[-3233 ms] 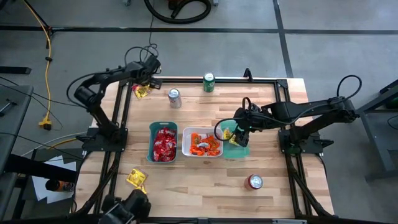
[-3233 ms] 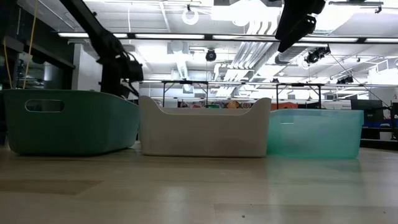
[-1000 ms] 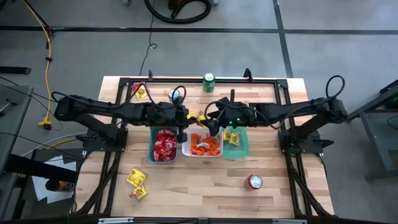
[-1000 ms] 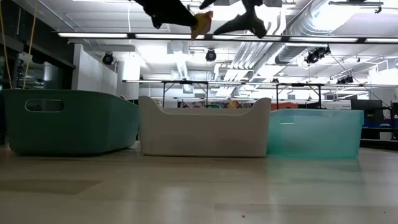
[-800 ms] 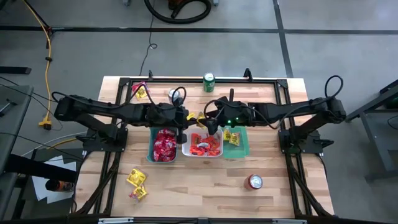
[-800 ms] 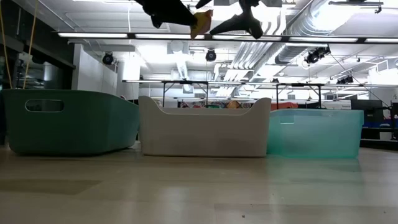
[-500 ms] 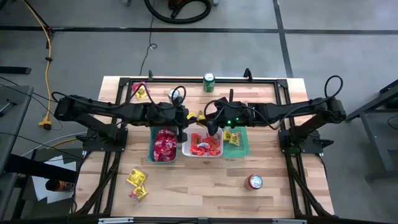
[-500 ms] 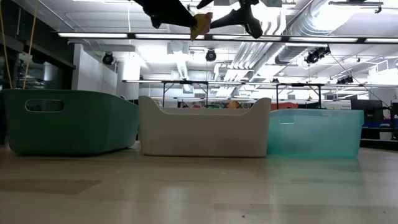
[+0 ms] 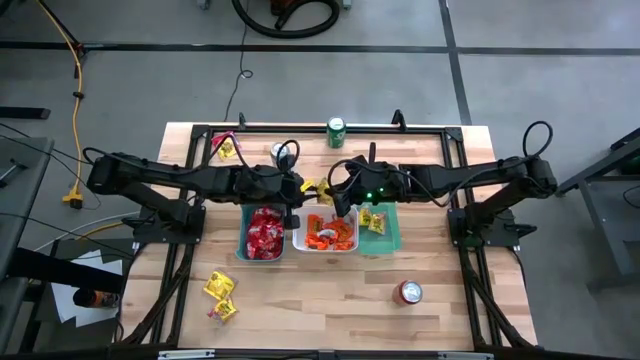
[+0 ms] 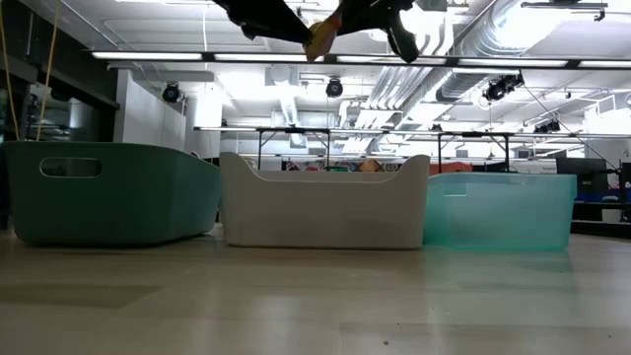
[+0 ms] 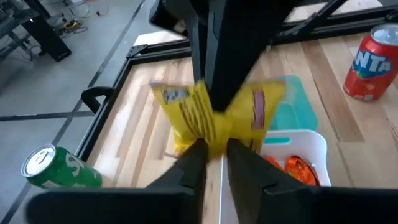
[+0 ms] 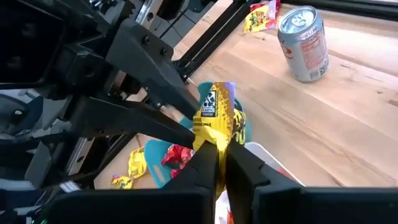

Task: Sort candy
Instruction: Put the yellow candy into the light green bin

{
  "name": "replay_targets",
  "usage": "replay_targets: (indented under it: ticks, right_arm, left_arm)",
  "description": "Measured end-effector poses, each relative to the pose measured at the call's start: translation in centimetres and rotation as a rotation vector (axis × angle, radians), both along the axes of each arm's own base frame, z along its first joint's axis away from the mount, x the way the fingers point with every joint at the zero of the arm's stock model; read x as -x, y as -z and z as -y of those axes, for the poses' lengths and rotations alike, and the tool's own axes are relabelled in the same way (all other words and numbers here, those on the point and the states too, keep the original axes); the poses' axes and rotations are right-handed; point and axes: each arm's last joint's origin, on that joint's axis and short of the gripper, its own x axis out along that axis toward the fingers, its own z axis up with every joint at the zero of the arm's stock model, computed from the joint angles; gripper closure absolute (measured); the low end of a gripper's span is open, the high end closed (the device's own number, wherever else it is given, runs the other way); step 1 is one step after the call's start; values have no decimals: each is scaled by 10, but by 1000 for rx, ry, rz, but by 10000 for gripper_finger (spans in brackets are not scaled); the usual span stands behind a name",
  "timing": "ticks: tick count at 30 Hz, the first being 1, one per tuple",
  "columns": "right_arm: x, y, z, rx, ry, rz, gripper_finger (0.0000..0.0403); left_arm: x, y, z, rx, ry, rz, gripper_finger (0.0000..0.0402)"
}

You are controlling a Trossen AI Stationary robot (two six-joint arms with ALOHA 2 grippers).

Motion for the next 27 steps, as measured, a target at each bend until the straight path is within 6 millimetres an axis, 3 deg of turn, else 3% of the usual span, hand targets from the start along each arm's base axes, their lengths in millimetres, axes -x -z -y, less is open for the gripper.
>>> replay_targets:
  ticks: [5,13,16,21,27]
  right_arm:
    - [16,-11,3,32,-11,-17,398]
    - [59,-19,9,47,7,-202,402]
    - [73,-8,6,35,6,-373,402]
    - [92,24,0,3,20,-652,402]
    - [95,67,-8,-117,25,-686,402]
  left_arm:
    - [21,-9,-5,8,-58,-50,290]
    - [76,-20,-19,41,-279,-174,203]
    - [90,-18,-21,111,-324,-145,191]
    - [106,4,-19,211,-361,-52,191]
    - [114,16,-14,308,-374,26,192]
